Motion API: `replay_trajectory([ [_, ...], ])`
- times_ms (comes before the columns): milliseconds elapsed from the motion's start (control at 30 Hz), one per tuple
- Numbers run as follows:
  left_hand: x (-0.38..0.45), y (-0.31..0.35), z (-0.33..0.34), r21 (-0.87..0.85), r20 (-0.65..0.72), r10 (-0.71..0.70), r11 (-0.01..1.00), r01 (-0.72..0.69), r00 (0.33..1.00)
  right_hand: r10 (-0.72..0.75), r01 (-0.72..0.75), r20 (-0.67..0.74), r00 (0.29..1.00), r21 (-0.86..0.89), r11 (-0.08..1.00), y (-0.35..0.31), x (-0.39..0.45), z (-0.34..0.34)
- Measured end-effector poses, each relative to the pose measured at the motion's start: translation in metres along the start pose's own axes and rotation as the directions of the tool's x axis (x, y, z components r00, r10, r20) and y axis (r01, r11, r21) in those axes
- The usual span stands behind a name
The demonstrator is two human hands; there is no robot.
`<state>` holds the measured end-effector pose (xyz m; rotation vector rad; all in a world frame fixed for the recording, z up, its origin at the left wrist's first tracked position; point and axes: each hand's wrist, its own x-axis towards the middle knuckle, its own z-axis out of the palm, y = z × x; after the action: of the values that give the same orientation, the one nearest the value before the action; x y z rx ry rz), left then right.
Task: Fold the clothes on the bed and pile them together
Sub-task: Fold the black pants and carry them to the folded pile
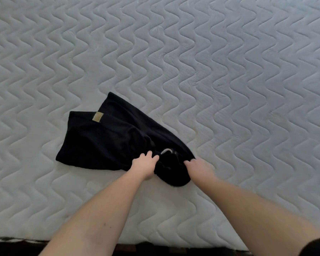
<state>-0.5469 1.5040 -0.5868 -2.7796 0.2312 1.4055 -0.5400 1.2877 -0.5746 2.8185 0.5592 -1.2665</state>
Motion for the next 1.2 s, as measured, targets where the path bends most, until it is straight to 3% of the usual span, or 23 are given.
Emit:
replay_trajectory([
  [100, -0.052, 0.012, 0.027, -0.072, -0.131, 0.054, 0.995, -0.064, 0.99, 0.062, -0.062, -0.029, 0.998, 0.014, 0.998, 0.024, -0.065, 0.019],
  [200, -0.103, 0.023, 0.024, -0.24, -0.288, 0.009, 0.967, -0.082, 0.958, 0.056, -0.047, -0.266, 0.962, 0.04, 0.998, 0.045, -0.13, 0.019],
  [300, -0.155, 0.037, 0.001, -0.264, -0.4, 0.017, 0.955, -0.132, 0.916, -0.002, 0.001, -0.459, 0.888, -0.003, 1.0, 0.052, -0.182, 0.001],
  [467, -0.224, 0.045, -0.055, -0.171, -0.462, 0.104, 0.964, -0.204, 0.881, 0.135, 0.051, -0.575, 0.807, 0.297, 0.954, 0.057, -0.24, -0.055],
  [667, -0.271, 0.03, -0.153, -0.085, -0.467, 0.203, 0.959, -0.272, 0.861, 0.078, 0.204, -0.68, 0.729, 0.324, 0.924, 0.05, -0.291, -0.135],
  [767, -0.302, 0.026, -0.203, -0.115, -0.429, 0.131, 0.973, -0.198, 0.894, 0.139, 0.232, -0.679, 0.72, 0.424, 0.875, 0.052, -0.314, -0.174],
  [867, -0.333, 0.02, -0.25, 0.03, -0.48, 0.096, 0.995, -0.093, 0.872, 0.176, 0.274, -0.72, 0.671, 0.462, 0.844, 0.056, -0.335, -0.212],
  [1000, -0.375, 0.011, -0.307, 0.162, -0.6, 0.121, 0.986, -0.027, 0.791, 0.146, 0.307, -0.785, 0.602, 0.396, 0.865, 0.058, -0.357, -0.265],
  [1200, -0.41, 0.005, -0.386, 0.294, -0.655, 0.174, 0.955, 0.036, 0.736, 0.054, 0.279, -0.85, 0.524, 0.231, 0.932, 0.061, -0.363, -0.352],
])
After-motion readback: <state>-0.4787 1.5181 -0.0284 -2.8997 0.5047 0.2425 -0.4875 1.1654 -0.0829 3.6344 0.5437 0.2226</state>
